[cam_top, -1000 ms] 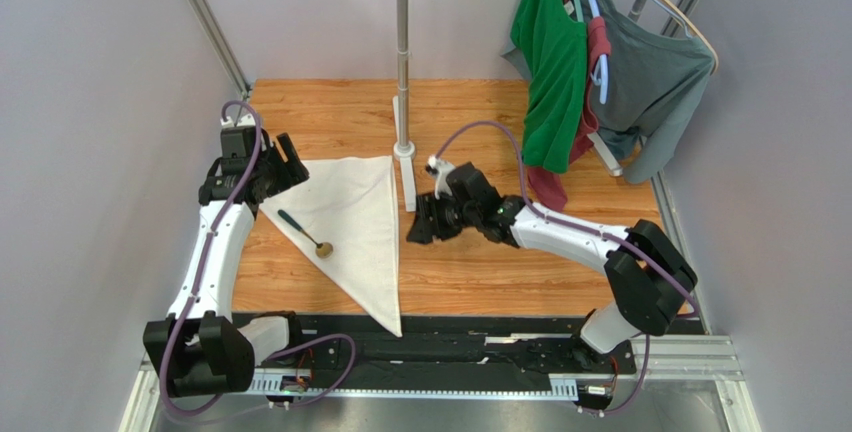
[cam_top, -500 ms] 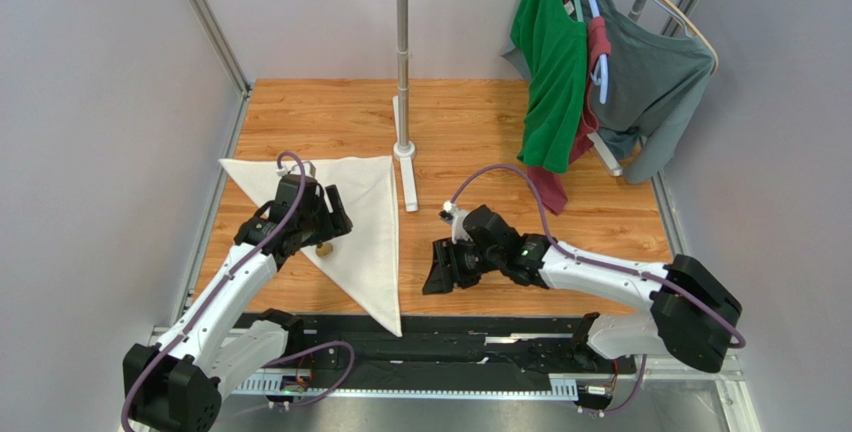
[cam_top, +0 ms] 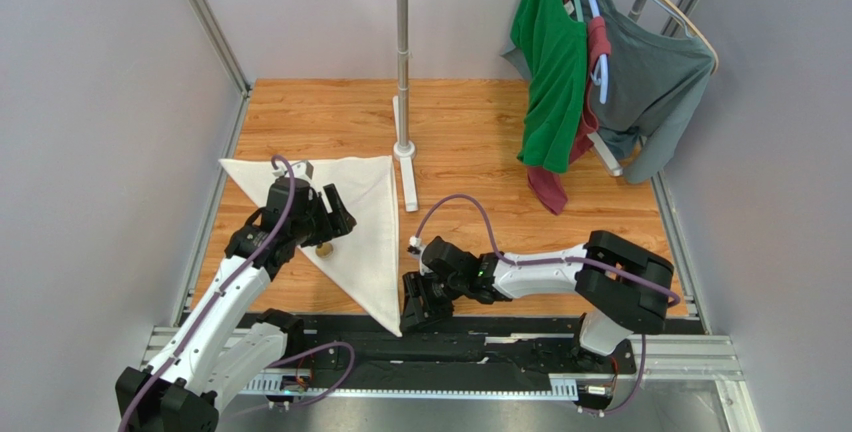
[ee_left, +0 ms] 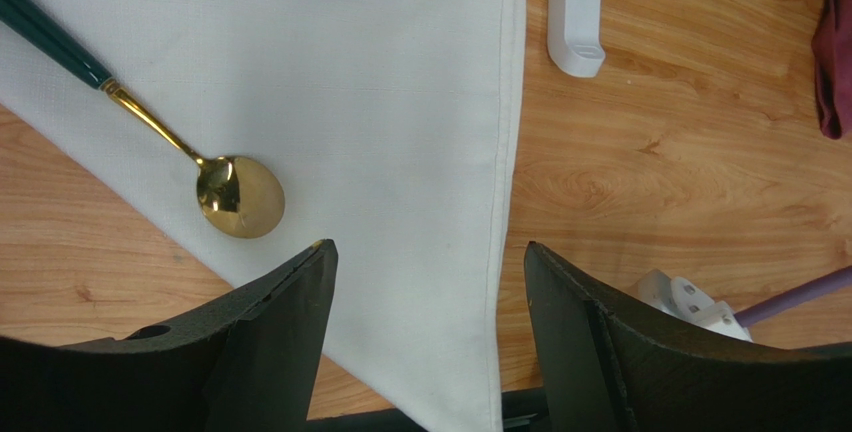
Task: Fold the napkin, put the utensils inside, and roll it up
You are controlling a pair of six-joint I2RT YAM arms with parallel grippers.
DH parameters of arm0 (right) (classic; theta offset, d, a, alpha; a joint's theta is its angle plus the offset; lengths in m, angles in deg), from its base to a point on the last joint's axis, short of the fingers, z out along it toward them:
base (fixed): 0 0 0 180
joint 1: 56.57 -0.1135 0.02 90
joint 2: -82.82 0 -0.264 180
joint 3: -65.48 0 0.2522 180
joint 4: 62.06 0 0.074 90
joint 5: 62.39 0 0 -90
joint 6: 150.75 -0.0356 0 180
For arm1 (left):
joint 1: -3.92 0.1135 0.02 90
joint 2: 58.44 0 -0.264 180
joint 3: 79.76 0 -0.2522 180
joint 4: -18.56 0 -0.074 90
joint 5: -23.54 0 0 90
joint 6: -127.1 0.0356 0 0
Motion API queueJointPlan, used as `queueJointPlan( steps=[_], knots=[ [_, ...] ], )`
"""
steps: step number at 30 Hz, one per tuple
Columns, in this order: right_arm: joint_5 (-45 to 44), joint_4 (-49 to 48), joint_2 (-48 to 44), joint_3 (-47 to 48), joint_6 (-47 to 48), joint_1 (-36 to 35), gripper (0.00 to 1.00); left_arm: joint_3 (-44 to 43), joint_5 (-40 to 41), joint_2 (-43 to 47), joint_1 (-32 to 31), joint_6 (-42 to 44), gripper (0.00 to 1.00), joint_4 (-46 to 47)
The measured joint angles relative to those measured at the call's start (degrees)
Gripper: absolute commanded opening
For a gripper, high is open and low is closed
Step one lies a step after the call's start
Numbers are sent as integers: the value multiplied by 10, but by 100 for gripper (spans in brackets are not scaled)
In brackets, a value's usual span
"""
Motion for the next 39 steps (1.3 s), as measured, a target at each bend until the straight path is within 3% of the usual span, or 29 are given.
queueJointPlan(
  steps=[16,23,39],
  knots=[
    [-33,-7,69,72,-27,-30,47,0,-30,13,0,22,79,0],
    [-59,66,77,98,-27,-45,47,0,-38,24,0,24,79,0],
    [-113,123,90,130,-27,-66,36,0,-49,36,0,25,79,5]
  ],
)
